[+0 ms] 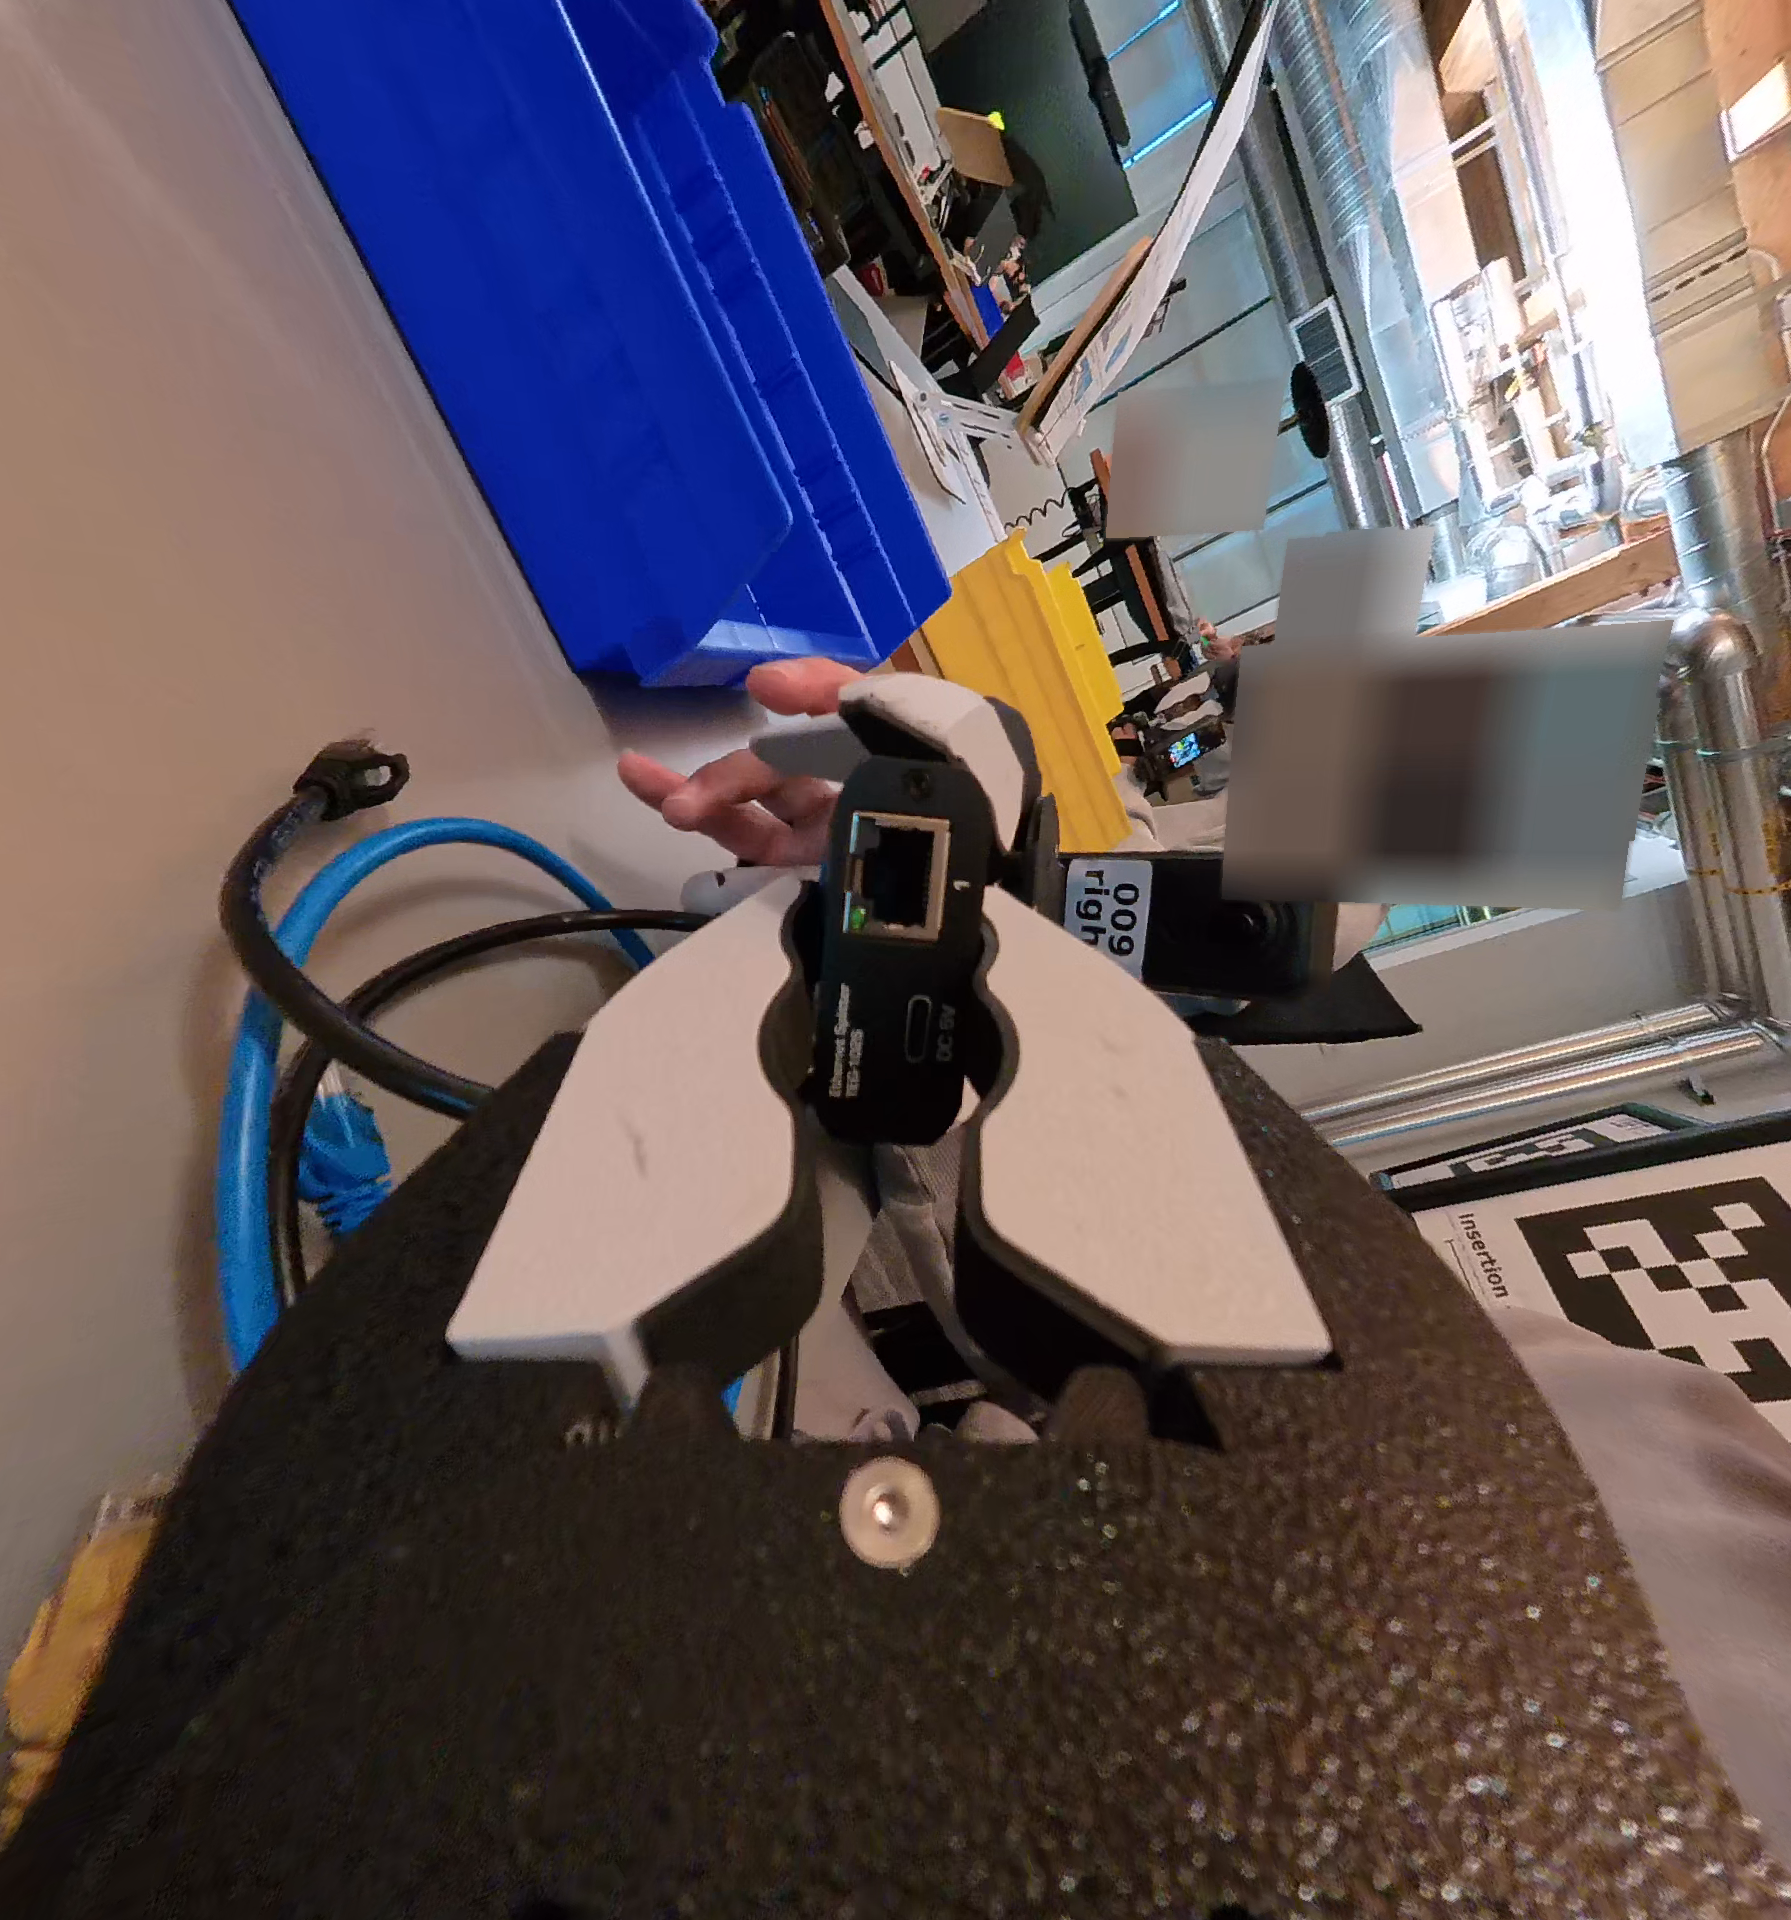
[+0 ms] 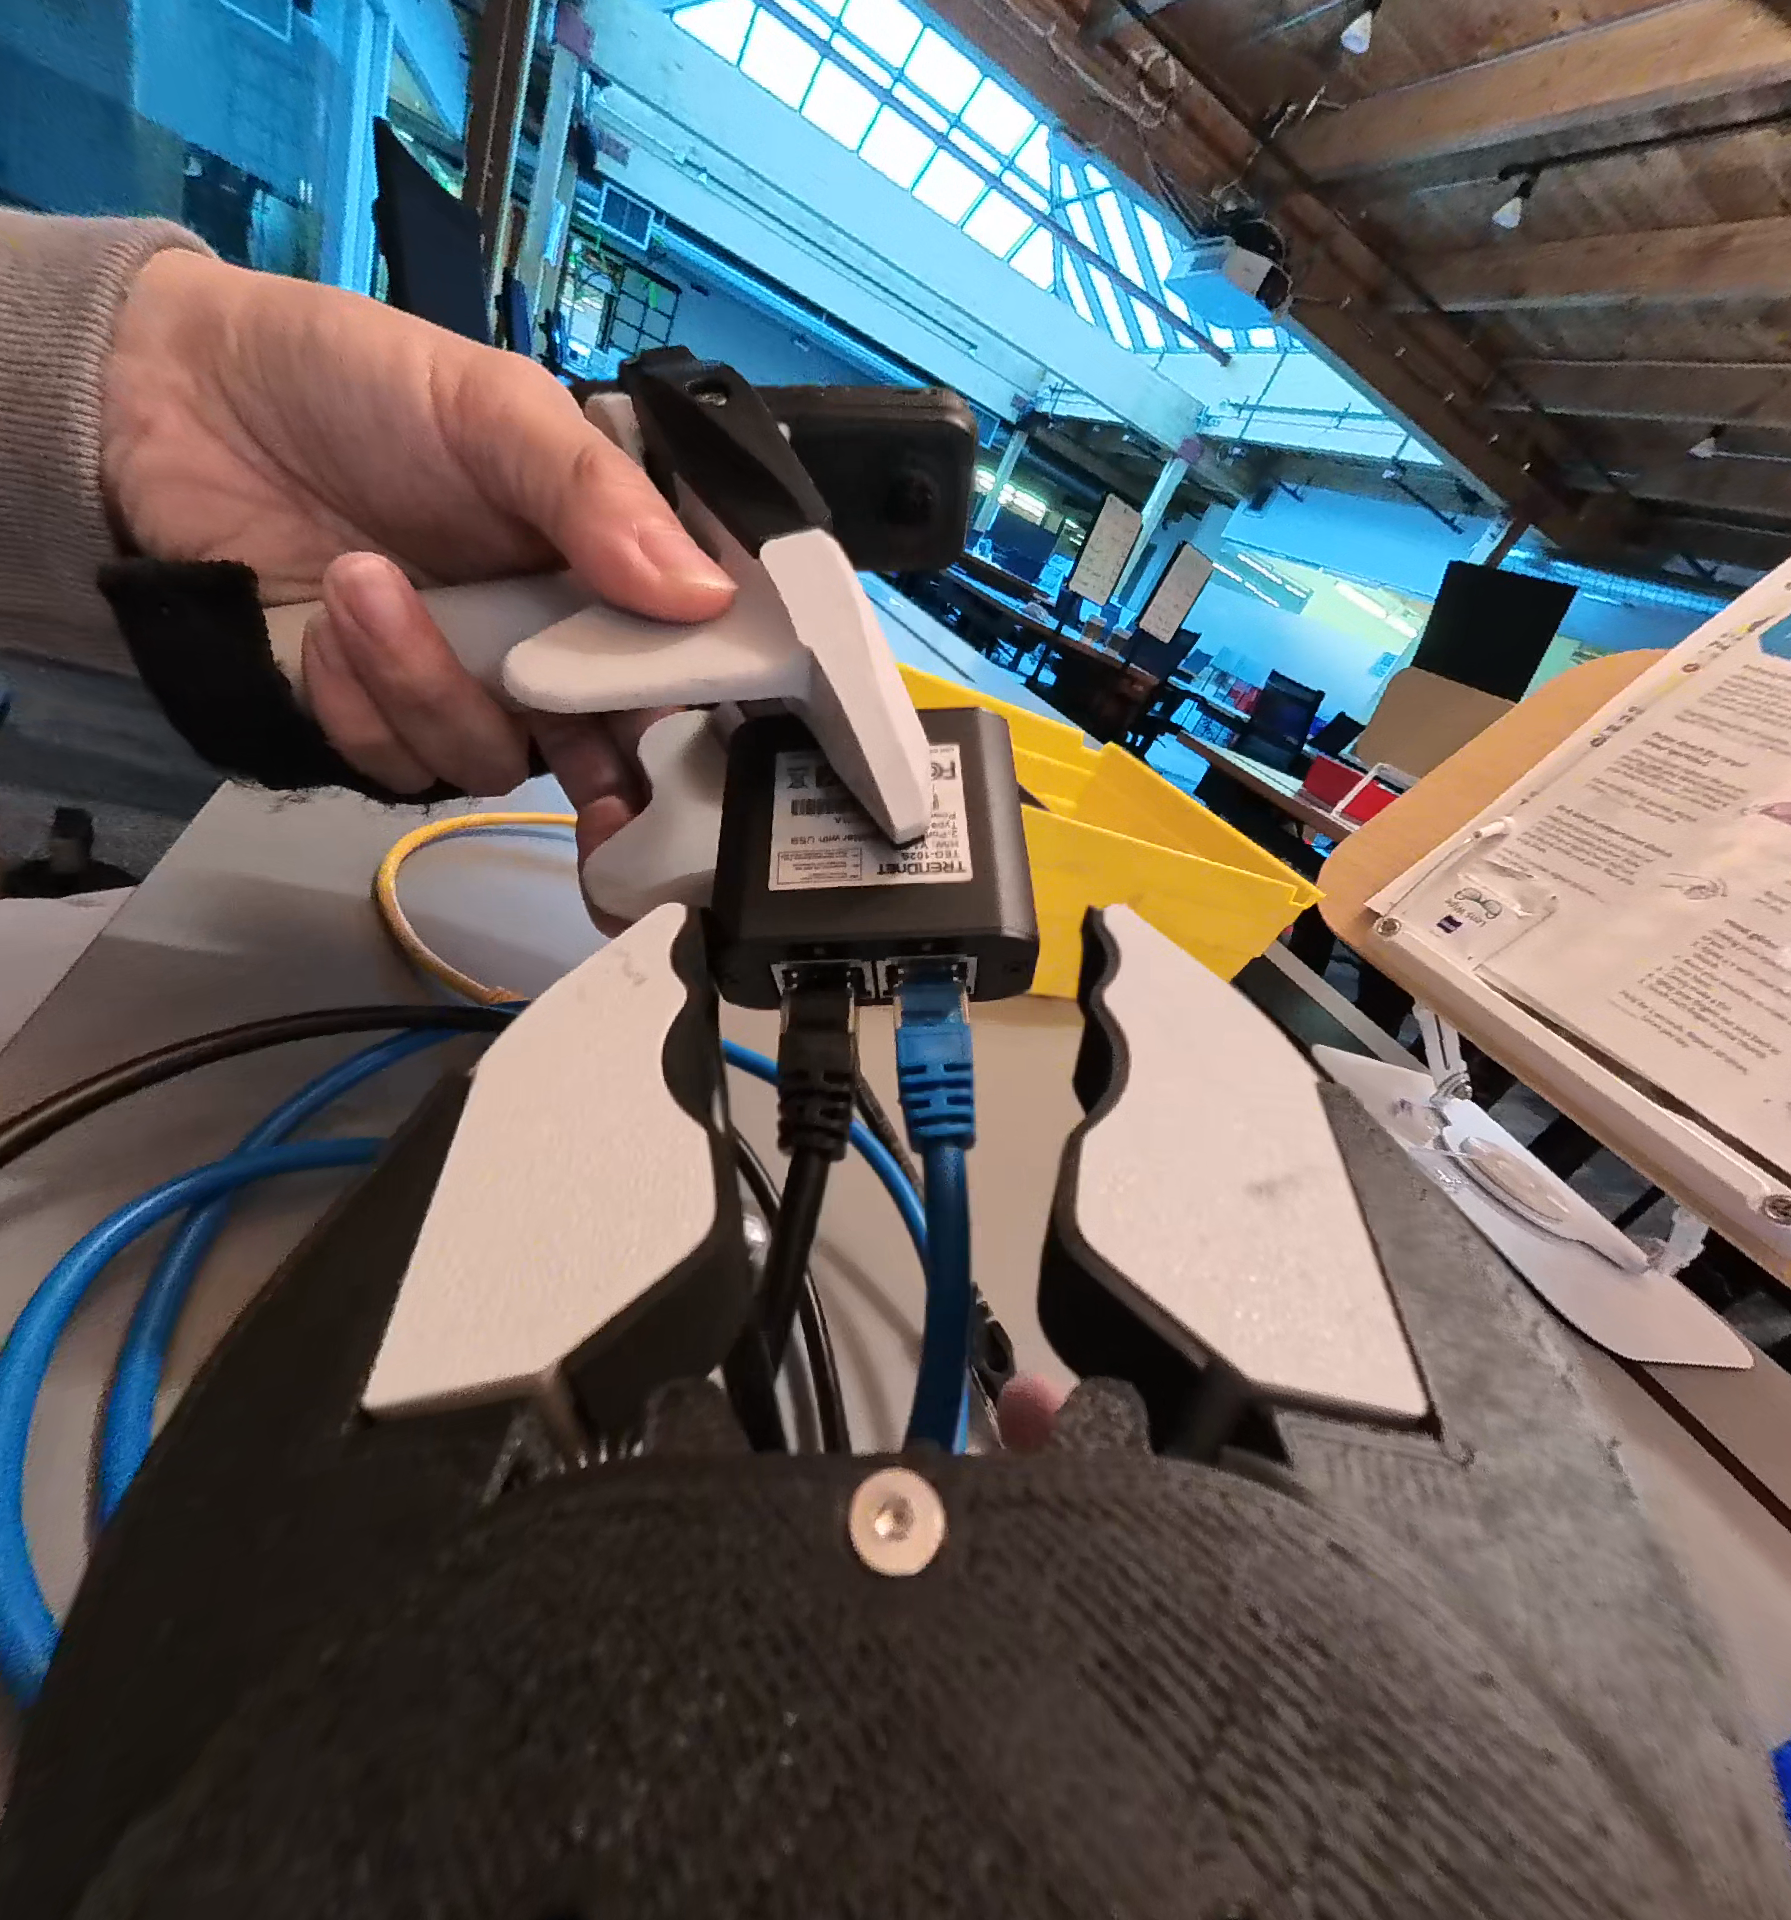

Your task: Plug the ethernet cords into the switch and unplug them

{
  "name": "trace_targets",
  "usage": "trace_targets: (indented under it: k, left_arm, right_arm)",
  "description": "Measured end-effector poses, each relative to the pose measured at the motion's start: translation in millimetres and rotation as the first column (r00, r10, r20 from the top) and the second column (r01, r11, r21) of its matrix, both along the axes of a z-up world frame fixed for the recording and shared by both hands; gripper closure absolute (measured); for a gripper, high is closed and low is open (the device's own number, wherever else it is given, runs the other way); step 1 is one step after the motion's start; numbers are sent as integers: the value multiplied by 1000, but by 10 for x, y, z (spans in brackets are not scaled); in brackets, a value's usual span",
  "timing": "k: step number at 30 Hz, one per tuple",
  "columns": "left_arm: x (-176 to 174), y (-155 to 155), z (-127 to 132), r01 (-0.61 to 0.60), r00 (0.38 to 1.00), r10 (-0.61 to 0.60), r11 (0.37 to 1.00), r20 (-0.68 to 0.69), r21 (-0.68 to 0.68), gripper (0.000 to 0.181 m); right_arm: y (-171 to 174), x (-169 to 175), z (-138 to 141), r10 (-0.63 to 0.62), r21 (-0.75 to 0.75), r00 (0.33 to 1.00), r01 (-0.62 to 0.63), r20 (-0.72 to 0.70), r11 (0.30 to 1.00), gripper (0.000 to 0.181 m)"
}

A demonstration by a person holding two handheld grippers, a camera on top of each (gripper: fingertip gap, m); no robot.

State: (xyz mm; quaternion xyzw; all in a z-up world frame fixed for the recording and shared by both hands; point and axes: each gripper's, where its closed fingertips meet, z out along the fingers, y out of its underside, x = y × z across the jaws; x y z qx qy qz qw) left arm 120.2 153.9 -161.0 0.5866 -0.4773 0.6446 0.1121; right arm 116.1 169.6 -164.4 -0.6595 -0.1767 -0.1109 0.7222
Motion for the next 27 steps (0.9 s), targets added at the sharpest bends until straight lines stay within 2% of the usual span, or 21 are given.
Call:
trace_targets:
  k: [4, 12, 16, 22, 25, 27]
  left_arm:
    - [-22, -39, -12, 3, 1000, -3, 1000, -1, -1, 157]
    - [-7, -1, -57, -23, 1000, 22, 999, -16, -26, 156]
    - [-43, 9, -106, 12, 1000, -13, 999, 6, 31, 156]
    - [-72, 6, -191, 52, 998, -55, 989, 22, 138, 154]
    - [-23, 4, -115, -1, 1000, 0, 999, 10, 34, 156]
    - [1, 14, -109, -22, 1000, 21, 1000, -1, -12, 157]
  right_arm:
    - [-6, -61, -41, 54, -14, 998, -54, -17, 998, 117]
    - [33, -60, -90, 36, -2, 999, -36, -3, 999, 120]
    - [43, -84, -146, 68, -103, 996, -74, -60, 992, 120]
    - [33, -115, -225, 121, -139, 981, -142, -150, 980, 120]
    - [29, -83, -152, 90, -46, 991, -94, -96, 995, 120]
    - [31, -69, -148, 84, -38, 991, -89, -103, 995, 120]
